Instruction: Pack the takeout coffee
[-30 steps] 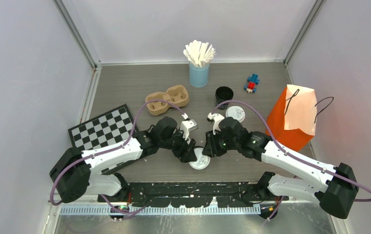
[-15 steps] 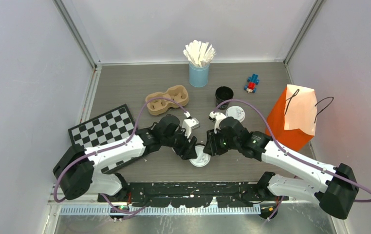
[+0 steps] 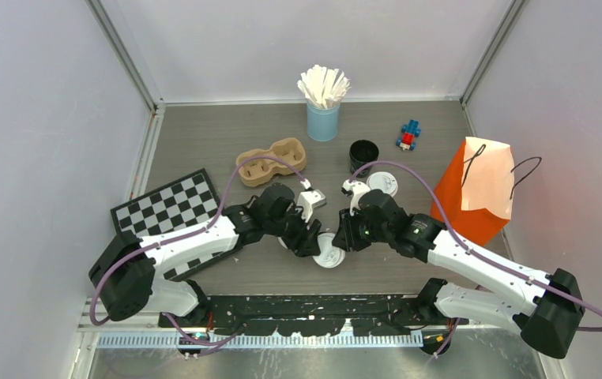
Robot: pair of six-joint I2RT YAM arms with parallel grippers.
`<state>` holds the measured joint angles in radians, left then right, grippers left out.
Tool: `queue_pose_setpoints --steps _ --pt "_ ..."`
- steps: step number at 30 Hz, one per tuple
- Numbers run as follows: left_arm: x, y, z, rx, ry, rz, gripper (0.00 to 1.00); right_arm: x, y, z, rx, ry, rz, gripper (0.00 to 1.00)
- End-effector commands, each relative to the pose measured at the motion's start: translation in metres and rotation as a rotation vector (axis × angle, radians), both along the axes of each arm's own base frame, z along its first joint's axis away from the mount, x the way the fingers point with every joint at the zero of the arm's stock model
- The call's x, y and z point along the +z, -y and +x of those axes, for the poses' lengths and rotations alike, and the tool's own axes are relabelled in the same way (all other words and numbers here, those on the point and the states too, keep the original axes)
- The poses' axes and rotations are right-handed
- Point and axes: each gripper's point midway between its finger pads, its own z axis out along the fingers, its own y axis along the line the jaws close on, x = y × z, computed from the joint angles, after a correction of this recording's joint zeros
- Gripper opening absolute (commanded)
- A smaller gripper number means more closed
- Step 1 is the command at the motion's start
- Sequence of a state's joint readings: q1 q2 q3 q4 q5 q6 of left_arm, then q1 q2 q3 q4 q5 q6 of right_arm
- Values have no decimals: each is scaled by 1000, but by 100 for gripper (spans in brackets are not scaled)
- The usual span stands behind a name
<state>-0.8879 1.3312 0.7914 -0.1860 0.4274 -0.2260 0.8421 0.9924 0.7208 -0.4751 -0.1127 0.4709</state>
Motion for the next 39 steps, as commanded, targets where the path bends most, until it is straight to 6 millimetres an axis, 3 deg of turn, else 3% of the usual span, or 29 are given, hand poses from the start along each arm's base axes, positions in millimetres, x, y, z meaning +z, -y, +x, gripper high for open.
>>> queue_pose_setpoints --steps 1,12,25,31,39 --pt "18 10 5 -23 31 -37 55 8 -1 7 -25 26 14 25" --pt "28 9 2 -29 34 -53 57 3 7 8 -61 23 18 24" --pt "27 -10 33 99 203 15 57 22 13 4 -66 53 77 21" --pt "38 -11 40 91 332 -60 56 45 32 6 -151 113 95 20" --pt "36 11 34 44 393 -194 53 102 83 16 -386 307 174 21"
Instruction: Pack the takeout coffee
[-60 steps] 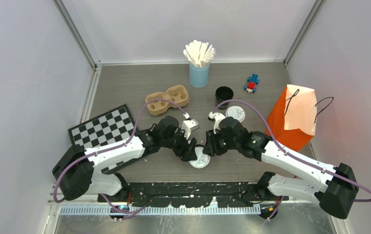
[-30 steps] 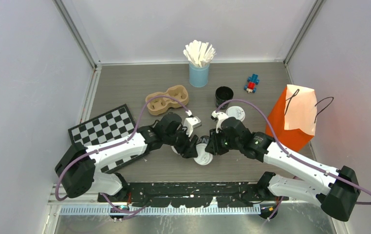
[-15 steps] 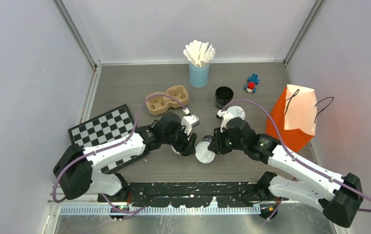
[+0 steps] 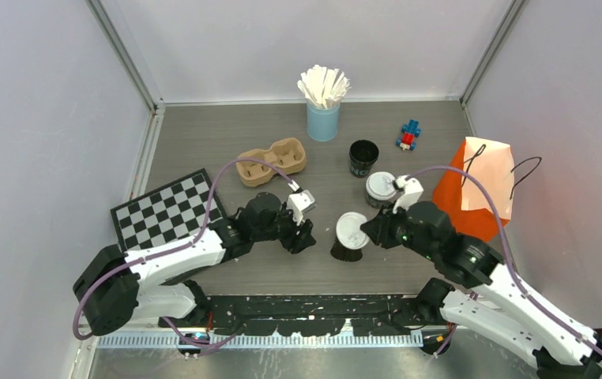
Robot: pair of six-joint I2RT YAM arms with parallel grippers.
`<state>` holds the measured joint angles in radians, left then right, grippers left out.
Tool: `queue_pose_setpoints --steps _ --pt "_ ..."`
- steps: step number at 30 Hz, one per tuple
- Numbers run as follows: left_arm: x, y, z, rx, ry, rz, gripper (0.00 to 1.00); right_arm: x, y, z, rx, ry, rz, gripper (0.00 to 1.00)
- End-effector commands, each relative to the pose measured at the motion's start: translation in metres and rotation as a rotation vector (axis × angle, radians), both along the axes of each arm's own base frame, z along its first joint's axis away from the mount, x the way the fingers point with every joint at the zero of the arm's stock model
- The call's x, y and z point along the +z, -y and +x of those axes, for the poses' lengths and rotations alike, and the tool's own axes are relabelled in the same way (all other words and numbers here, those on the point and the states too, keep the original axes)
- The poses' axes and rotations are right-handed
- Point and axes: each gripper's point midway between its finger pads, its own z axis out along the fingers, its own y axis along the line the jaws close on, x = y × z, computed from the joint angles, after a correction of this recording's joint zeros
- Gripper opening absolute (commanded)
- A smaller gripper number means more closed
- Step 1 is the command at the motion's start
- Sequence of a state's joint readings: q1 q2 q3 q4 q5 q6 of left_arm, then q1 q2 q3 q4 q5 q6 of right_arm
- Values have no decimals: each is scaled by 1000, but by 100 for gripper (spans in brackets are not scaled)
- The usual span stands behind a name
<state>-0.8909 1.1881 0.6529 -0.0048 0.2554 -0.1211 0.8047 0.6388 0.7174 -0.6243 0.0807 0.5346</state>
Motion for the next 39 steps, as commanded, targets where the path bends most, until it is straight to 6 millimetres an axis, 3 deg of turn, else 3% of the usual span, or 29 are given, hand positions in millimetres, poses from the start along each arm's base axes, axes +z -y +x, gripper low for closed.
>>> queue_pose_setpoints --steps 1,6,11,15,18,22,24,28,32,39 --pt "21 33 2 -61 134 -126 54 52 33 13 -186 149 88 21" --pt "9 64 -5 -80 237 -104 61 90 60 6 -270 272 208 21" --pt "-2 98 -11 -137 310 -119 65 115 78 -5 -300 345 294 21" --pt "-19 125 -19 -191 375 -98 69 123 89 -12 -315 366 306 21" --pt "-29 137 -7 -132 419 -92 69 127 97 -18 -326 380 322 21" --pt "-27 151 6 -34 488 -138 67 128 108 -25 -340 392 336 21" --pt "-28 157 6 -28 500 -154 60 125 114 -28 -351 393 335 21" --pt "-22 163 0 -27 522 -182 26 122 120 -32 -358 398 327 21" --pt "-12 157 -1 -12 517 -190 2 118 119 -33 -349 387 327 21" --pt "-5 152 -13 -41 461 -212 0 110 112 -34 -327 367 343 21"
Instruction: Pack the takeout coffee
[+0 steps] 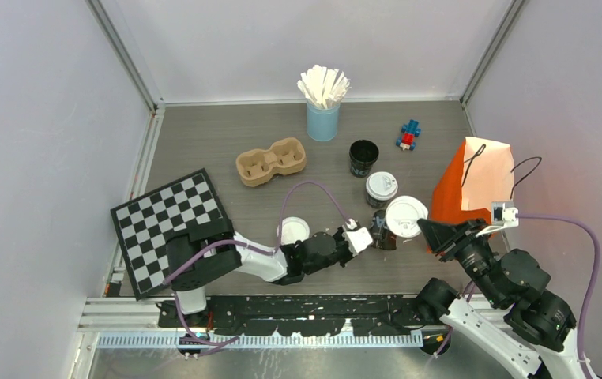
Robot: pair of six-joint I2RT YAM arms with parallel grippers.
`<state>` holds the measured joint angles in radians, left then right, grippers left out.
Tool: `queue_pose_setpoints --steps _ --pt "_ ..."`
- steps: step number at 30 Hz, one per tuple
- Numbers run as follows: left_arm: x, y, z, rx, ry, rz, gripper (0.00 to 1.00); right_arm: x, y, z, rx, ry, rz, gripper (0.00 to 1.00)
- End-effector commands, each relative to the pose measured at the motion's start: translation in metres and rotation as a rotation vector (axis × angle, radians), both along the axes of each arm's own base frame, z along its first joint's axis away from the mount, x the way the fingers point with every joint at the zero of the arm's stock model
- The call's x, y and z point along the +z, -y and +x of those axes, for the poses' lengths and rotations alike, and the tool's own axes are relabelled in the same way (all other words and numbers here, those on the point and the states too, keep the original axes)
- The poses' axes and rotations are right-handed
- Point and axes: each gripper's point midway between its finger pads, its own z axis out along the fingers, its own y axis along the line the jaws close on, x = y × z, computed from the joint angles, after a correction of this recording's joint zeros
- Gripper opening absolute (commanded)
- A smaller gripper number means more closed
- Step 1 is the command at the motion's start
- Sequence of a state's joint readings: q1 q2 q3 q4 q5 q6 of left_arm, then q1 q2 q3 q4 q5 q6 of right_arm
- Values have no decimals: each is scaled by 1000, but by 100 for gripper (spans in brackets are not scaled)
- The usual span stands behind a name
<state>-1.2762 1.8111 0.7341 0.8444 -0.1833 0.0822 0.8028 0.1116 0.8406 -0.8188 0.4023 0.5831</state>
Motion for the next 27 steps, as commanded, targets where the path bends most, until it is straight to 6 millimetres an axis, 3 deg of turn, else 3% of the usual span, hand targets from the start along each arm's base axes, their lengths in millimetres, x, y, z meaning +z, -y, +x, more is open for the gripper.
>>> queue_pose_setpoints --steps 1,7,13,17,22,27 --pt "32 6 -8 -35 -6 -110 0 5 0 -3 4 15 48 21" --pt "15 2 -15 -32 -85 -119 0 7 4 -5 0 19 41 21" --pt "30 -19 -23 30 -226 -165 0 -2 2 -8 25 -6 -4 21" --pt "27 -35 -35 93 -404 -40 0 -6 -9 -8 74 -22 -22 22" --pt "48 -50 -47 115 -501 -22 0 -10 -22 -4 102 -36 -24 21" --pt "66 -64 -44 165 -512 -83 0 -14 -31 -2 127 -52 -19 21"
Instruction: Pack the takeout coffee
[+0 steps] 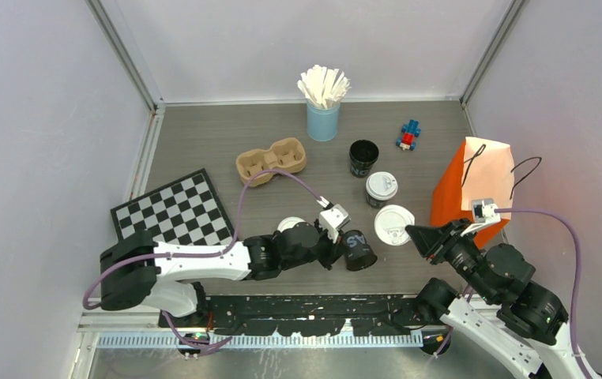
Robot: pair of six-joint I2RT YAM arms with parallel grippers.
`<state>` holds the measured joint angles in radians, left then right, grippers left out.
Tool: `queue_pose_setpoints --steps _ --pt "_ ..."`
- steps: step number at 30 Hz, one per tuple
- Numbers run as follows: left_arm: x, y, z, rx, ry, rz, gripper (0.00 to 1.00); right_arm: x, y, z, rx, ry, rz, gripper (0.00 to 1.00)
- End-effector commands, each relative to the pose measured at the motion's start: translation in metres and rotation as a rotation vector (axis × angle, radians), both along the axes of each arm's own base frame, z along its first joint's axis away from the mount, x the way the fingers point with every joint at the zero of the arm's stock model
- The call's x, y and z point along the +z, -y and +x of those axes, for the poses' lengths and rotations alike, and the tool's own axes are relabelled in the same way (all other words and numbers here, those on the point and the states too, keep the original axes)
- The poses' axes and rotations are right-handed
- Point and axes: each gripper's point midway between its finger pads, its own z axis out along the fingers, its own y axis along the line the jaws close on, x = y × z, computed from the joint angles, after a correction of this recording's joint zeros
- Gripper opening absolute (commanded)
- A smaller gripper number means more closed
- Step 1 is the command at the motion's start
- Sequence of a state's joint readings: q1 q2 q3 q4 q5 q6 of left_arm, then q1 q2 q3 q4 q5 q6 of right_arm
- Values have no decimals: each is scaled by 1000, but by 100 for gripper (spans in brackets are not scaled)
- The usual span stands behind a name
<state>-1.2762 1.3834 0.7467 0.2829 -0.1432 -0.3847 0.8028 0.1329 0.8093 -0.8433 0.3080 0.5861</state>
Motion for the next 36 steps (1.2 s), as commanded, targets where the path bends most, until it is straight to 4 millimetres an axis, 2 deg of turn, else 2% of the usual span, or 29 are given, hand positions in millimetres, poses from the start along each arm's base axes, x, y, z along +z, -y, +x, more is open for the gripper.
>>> queue_pose_setpoints --steps 1,2,3,6,8,10,17,21,26,29,36 --pt "3 -18 -5 54 -72 13 0 7 -13 3 39 6 24 21" --pt "6 -19 -7 42 -69 8 0 7 -13 2 39 3 19 21" --pt "7 -19 -9 20 -53 8 7 6 -11 2 35 0 15 21" --pt "2 -14 -15 -75 84 34 42 8 -7 2 18 9 31 22" --pt "-6 -9 -16 -113 205 91 53 13 -6 1 12 26 53 22" --pt "-18 -3 -15 -126 311 159 59 17 -3 1 1 38 62 21" --pt "-40 9 -12 -62 583 296 66 21 0 1 -8 41 45 22" --pt "-51 5 8 94 647 393 65 21 -1 2 -4 38 45 21" --pt "-49 7 13 160 703 353 61 21 -2 2 -2 39 42 22" --pt "-44 9 15 190 723 340 63 21 -3 2 0 38 42 21" --pt "-39 33 -5 104 635 204 69 19 -2 3 -4 37 36 22"
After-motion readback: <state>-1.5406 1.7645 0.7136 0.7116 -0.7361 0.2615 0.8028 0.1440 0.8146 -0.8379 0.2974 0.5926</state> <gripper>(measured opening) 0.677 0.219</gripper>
